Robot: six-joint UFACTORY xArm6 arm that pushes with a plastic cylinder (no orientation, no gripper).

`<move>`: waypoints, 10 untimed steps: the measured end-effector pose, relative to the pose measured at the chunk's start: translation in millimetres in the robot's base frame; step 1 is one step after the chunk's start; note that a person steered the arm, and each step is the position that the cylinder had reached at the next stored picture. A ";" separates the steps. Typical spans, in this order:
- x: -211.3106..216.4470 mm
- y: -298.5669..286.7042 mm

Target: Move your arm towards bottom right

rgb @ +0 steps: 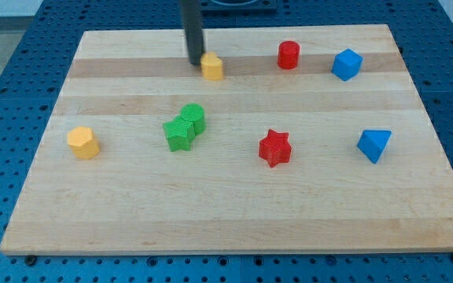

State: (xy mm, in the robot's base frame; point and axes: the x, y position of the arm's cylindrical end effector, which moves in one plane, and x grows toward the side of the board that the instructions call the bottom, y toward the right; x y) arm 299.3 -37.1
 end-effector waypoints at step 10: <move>-57.3 131.5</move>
State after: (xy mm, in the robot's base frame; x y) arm 242.0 94.4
